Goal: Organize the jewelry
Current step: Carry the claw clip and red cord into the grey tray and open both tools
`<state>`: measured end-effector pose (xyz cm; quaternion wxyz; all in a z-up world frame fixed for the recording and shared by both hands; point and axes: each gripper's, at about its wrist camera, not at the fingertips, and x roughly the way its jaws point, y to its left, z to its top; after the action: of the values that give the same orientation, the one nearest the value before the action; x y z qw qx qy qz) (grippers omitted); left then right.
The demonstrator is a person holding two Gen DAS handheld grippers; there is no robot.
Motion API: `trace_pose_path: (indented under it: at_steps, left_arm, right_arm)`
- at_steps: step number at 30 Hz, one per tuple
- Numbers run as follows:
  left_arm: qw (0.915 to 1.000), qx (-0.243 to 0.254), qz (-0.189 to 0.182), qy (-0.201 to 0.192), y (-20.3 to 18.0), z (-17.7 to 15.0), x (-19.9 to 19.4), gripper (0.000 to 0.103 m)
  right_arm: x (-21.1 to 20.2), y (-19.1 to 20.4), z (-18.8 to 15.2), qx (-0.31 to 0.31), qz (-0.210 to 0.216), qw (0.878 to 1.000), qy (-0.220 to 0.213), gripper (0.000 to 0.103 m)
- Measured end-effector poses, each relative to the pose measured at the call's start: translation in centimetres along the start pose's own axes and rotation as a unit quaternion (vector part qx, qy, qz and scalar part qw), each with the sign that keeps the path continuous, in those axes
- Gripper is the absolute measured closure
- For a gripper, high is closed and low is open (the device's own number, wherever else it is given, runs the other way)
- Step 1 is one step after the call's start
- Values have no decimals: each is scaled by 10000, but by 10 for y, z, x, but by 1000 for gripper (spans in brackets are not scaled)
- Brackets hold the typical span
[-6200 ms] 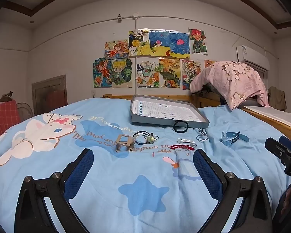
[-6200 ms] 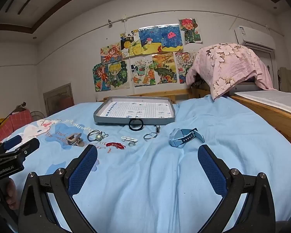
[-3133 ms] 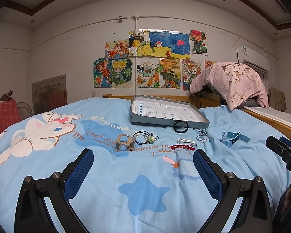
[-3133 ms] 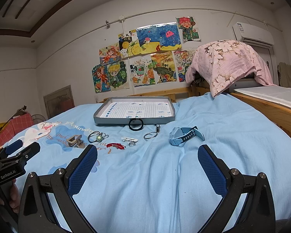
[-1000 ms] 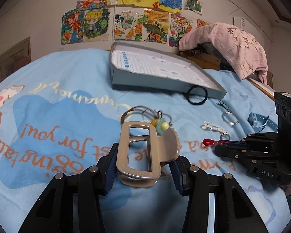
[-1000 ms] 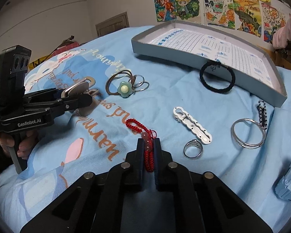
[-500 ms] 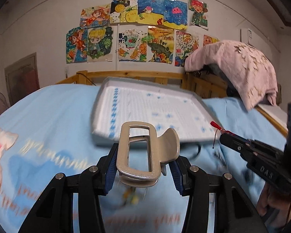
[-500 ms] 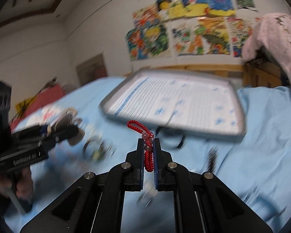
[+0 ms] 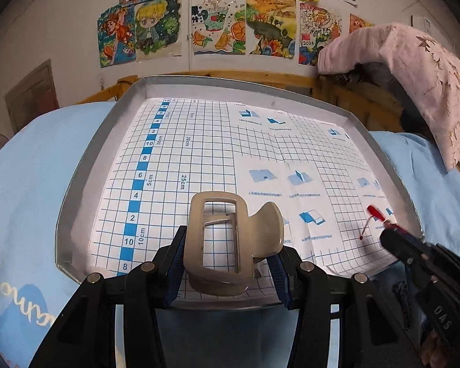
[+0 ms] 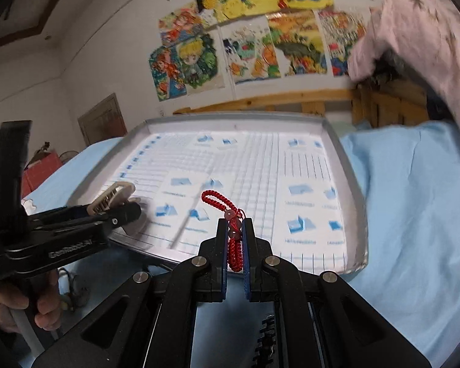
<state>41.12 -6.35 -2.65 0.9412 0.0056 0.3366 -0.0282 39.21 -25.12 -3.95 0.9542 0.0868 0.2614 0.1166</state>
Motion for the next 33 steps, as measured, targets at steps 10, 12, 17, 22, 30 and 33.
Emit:
trace_pose_path:
  at_steps: [10, 12, 17, 22, 30, 33]
  left_arm:
    - [9996, -116, 44, -256, -5, -4, -11, 26]
    - [9993, -179, 3, -316, -3, -5, -15, 24]
    - [9968, -466, -103, -635, 9, -9, -34, 11]
    - [9907, -853, -255, -1033, 25, -11, -68, 2]
    - [9804, -850, -123, -1775, 38, -24, -150, 0]
    - [9762, -809, 6, -2012, 44, -37, -184, 0]
  right_arm:
    - [14, -2, -17, 239, -8, 9994, 235, 94]
    - [14, -6, -18, 341, 22, 9992, 220, 90]
    - [10, -10, -21, 470, 49, 9988, 101, 58]
    - [-8, -9, -22, 481, 45, 9987, -192, 50]
    - [-89, 13, -21, 201, 69, 9898, -1406, 2]
    - [-126, 32, -25, -265, 52, 9821, -1866, 2]
